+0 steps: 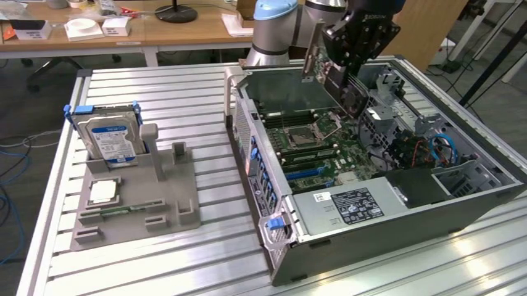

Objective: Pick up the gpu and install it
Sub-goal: 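Insert the gpu into the slot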

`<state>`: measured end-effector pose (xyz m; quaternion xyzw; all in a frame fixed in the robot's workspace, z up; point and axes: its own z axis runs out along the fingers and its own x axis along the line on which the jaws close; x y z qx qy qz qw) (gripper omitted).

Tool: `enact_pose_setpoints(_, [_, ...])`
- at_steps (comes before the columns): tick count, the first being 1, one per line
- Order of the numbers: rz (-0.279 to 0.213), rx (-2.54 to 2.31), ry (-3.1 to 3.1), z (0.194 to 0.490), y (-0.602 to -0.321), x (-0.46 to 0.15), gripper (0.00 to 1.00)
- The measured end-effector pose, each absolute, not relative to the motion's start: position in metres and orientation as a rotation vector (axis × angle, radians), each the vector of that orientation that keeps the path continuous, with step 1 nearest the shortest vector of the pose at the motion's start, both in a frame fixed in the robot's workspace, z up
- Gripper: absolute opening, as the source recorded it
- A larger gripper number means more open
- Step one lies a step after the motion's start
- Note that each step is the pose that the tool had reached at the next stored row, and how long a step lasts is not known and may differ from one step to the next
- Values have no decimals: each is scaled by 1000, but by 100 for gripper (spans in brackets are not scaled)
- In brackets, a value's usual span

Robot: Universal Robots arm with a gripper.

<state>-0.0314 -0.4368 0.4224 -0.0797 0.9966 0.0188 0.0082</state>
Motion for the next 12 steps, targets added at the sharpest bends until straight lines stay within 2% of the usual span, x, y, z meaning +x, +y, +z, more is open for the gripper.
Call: enact_pose_setpoints(12, [60,-398,3101,422,-437,-31,26])
